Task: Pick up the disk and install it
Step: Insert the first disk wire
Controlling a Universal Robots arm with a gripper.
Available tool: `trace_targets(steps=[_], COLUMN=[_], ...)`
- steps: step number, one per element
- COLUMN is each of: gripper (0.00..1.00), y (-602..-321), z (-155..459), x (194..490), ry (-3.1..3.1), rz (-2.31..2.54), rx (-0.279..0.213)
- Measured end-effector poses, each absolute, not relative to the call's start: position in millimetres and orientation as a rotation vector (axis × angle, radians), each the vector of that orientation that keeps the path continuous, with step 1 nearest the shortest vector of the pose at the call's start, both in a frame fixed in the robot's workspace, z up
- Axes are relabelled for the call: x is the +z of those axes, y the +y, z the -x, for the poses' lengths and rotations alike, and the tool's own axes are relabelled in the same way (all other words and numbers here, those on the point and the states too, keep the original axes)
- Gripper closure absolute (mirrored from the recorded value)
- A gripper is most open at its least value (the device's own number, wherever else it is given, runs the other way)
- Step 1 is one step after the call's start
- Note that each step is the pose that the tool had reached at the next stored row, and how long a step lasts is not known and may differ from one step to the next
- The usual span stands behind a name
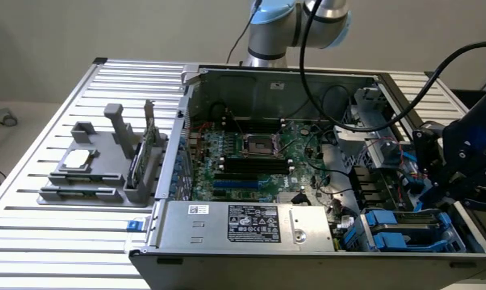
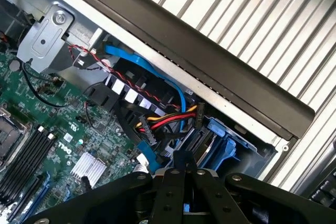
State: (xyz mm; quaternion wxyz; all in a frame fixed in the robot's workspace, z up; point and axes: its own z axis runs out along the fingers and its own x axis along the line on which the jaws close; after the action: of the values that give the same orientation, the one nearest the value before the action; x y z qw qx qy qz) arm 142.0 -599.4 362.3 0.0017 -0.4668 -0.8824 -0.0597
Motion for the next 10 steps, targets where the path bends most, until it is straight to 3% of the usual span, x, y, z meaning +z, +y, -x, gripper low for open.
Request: trace_targets(steps=[10], gripper=[0.89], y=[-599.4], z=[-142.1], x=[362.3], ry=[-2.769], rz=[1.465], rx=[-0.187])
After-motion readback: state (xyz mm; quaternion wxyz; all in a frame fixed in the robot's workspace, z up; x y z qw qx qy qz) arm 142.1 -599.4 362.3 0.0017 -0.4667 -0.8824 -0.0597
